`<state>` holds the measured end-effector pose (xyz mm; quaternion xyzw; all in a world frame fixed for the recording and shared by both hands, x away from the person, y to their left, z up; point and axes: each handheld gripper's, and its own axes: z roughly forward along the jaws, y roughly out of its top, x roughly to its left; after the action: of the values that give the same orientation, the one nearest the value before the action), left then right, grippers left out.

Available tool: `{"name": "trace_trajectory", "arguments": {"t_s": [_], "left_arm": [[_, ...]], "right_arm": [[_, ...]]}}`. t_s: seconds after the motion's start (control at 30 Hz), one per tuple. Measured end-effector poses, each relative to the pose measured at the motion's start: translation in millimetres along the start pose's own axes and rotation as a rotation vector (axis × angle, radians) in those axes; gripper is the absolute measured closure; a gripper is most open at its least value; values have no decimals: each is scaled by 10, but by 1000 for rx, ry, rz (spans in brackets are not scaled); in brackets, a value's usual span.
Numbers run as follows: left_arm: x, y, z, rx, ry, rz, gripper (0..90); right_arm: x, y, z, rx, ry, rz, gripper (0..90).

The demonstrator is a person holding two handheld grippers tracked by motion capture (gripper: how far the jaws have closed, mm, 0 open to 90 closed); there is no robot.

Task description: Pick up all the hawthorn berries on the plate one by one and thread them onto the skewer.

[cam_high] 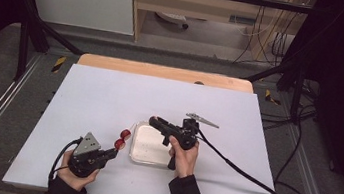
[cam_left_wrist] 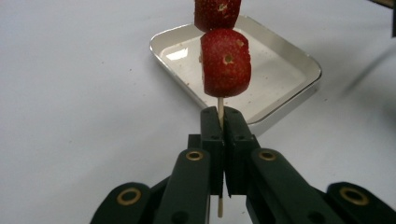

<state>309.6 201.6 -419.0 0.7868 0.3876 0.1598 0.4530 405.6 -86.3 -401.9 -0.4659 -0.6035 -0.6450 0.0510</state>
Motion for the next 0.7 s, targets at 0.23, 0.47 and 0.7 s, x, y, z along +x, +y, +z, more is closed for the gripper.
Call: {"name": "trace_trajectory", "arguments": {"t_s": [0.23, 0.47, 0.7], "left_arm": [[-133, 67, 81, -27, -2, -38, 879], [-256, 127, 136, -38, -3, -40, 879], [-276, 182, 161, -46, -11, -70, 879]], "right_arm": [[47, -109, 9, -165, 45, 19, 621], [81, -162, -6, -287, 79, 32, 621], [86, -184, 0, -367, 101, 54, 622]]}}
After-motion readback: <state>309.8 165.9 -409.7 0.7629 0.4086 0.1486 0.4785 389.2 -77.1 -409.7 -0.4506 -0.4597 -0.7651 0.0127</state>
